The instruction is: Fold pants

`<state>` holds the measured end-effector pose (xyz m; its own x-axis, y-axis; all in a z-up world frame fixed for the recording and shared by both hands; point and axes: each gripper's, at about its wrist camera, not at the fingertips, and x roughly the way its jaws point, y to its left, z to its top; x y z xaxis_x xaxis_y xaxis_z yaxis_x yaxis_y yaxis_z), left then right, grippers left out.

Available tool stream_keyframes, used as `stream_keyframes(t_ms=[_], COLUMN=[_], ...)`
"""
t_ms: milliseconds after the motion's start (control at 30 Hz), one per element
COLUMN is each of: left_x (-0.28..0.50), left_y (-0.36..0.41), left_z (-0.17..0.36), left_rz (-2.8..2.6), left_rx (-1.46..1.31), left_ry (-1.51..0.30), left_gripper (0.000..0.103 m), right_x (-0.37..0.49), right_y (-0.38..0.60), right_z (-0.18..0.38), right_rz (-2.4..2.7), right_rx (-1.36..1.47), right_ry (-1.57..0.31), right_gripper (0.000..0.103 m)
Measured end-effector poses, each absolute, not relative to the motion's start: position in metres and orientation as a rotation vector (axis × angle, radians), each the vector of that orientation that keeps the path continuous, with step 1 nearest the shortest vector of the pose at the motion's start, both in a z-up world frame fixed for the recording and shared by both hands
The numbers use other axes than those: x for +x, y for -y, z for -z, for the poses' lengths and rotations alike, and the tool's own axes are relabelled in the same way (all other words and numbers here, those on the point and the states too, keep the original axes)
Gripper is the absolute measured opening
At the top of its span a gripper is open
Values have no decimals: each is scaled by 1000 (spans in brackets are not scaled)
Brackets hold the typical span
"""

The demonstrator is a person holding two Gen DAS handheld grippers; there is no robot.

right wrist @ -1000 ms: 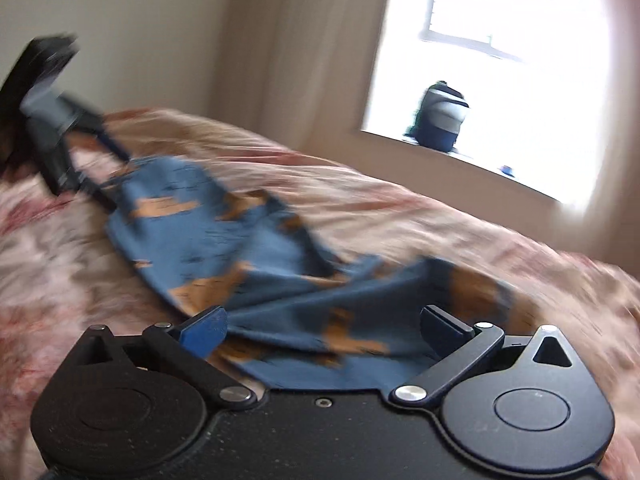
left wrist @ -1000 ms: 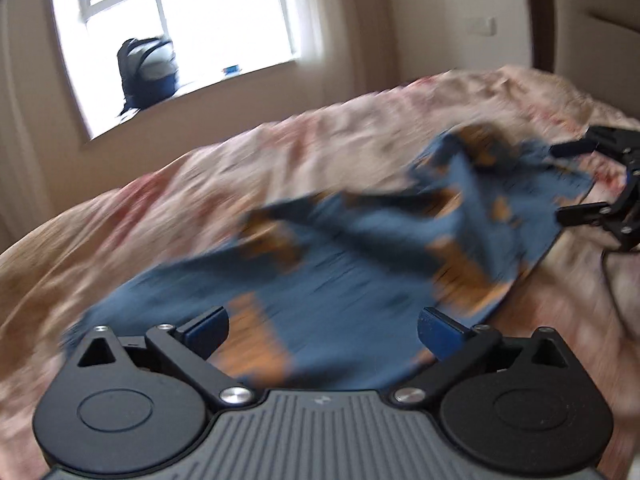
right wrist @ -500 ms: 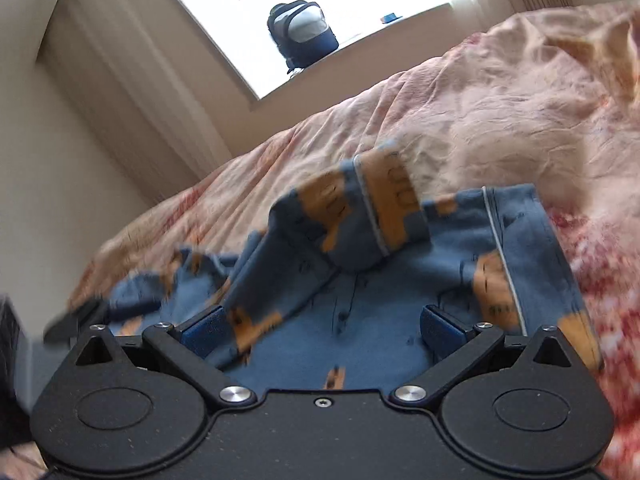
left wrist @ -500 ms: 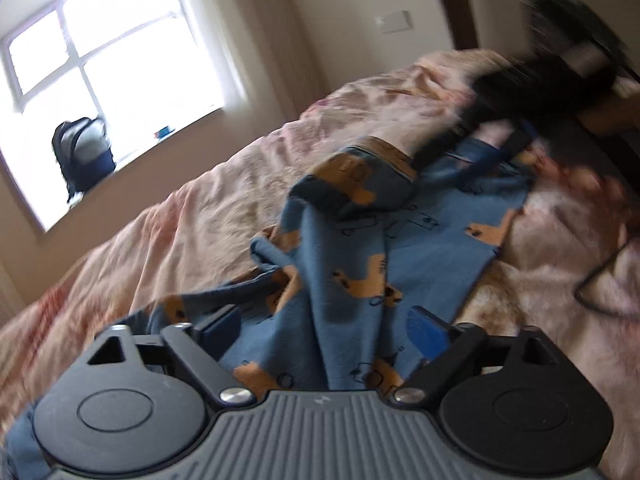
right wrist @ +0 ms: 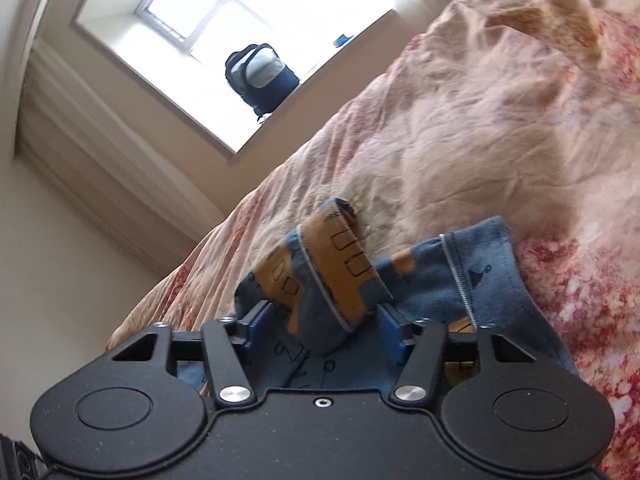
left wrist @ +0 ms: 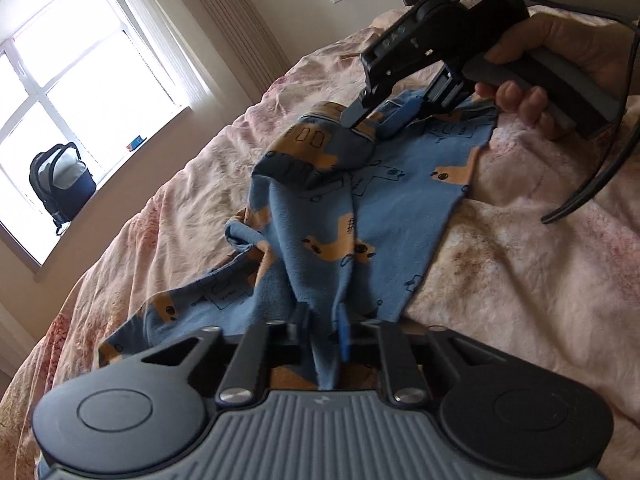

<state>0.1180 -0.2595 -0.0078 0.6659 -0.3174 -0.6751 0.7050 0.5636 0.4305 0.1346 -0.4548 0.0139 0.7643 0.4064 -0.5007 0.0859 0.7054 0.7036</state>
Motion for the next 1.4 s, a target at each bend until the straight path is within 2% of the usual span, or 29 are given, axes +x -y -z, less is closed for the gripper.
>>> stream_keyframes(t_ms=[67, 100, 167, 233, 433, 500, 600, 633, 867, 1000, 1400], left_x=[118, 119, 122, 126, 146, 148, 148, 147, 140, 130, 118], left_y=[259, 258, 255, 252, 238, 236, 237, 238, 240, 245, 250], left_z=[6, 5, 3, 0, -14, -15, -16, -17, -24, -24, 4], left_rz=[642, 638, 630, 624, 587, 576, 572, 573, 602, 652, 687], left_rx=[731, 718, 691, 649, 502, 494, 508, 509, 469, 512, 588], left_ry=[-579, -581, -591, -607, -666, -674, -663, -657, -627, -611, -646], left_gripper=[5, 4, 3, 3, 3, 3, 3, 3, 3, 3, 3], right_x=[134, 132, 125, 114, 127, 134, 136, 134, 109, 74, 21], right_y=[456, 457, 457, 456, 449, 448, 451, 452, 476, 491, 497], right_z=[-12, -11, -12, -14, -8, -6, -4, -7, -50, -62, -19], right_rz=[-169, -158, -147, -134, -126, -108, -92, -84, -93, -65, 30], right_rx=[794, 804, 824, 807, 764, 757, 786, 773, 674, 653, 620], right_ry=[-697, -700, -696, -687, -685, -677, -667, -648, -493, -477, -607], right_gripper=[42, 41, 42, 47, 44, 36, 5, 3, 0, 0, 0])
